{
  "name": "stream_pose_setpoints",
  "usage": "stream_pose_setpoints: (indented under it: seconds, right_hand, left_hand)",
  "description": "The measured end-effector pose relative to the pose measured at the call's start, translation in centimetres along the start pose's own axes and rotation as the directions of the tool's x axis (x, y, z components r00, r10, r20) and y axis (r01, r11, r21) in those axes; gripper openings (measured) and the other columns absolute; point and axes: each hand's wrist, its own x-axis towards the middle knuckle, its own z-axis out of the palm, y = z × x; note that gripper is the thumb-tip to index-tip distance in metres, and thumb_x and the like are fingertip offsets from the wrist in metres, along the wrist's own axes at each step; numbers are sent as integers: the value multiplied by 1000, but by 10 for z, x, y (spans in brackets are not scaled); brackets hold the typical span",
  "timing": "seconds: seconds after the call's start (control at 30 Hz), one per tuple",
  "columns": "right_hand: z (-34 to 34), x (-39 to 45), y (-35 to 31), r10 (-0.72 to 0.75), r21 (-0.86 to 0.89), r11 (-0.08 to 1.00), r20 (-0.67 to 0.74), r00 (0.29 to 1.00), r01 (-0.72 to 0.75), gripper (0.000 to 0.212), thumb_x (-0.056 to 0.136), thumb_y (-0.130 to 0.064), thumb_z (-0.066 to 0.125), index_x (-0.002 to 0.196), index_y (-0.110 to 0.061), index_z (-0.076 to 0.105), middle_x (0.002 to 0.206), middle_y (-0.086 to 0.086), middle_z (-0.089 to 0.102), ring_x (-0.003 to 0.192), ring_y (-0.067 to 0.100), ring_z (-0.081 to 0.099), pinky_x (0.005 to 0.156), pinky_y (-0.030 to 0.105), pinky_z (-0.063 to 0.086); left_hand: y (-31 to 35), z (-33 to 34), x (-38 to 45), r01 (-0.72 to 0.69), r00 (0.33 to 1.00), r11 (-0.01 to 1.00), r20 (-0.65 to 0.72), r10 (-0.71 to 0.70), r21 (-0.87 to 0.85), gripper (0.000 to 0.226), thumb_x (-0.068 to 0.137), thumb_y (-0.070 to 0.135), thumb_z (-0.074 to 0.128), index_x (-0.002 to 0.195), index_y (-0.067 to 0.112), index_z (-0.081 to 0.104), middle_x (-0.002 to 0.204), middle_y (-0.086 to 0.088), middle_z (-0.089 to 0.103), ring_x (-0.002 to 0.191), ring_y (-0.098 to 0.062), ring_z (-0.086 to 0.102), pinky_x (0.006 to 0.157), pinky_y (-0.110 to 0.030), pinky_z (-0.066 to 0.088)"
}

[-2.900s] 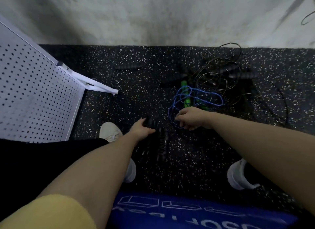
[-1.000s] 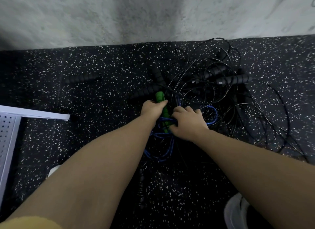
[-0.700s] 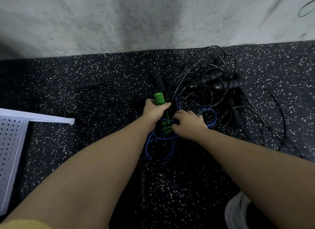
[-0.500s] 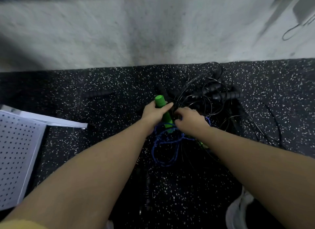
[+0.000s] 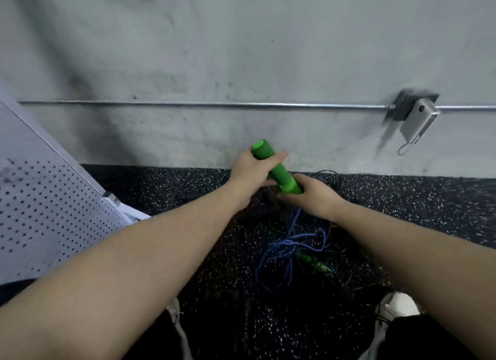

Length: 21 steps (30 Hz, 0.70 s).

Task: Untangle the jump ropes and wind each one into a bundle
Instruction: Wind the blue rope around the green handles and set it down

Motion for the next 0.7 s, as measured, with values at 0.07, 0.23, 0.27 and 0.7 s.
stream_pose_setpoints:
  seconds: [0.07,0.23,0.27,0.7]
  right_hand:
    - [-16,-14,-14,-43,17,999,-7,999,44,30,87,-40,74,109,-27,60,88,-6,65,79,13,60,66,26,43]
    - [-57,-44,-47,-159,15,987,-27,987,160,41,91,-33,73,128,-23,60,110,0,65,89,11,59,65,2,37]
    - [-64,-49,-54,-177,0,984,-14,984,177,41,92,-32,71,130,-24,60,110,-1,65,81,5,60,63,2,38]
    - [-103,-46,-58,-303,54,950,-71,950,307,47,81,-29,82,120,-38,58,80,-5,55,62,-2,49,66,14,39]
  left_hand:
    - [20,-6,-14,-9,1000,998,-9,8,-67,23,85,20,83,97,10,65,95,-8,69,93,-23,71,68,-35,63]
    - [52,-32,-36,-59,997,974,-70,44,-219,37,86,12,80,111,25,56,115,-10,58,101,-28,69,71,-40,63]
    - [56,-37,-40,-89,992,989,-99,77,-122,42,85,14,81,114,30,55,113,-7,56,100,-25,68,76,-41,63]
    - [70,-20,-66,-391,884,54,359,300,919,44,96,60,53,128,30,51,125,4,62,116,-24,58,111,-48,36]
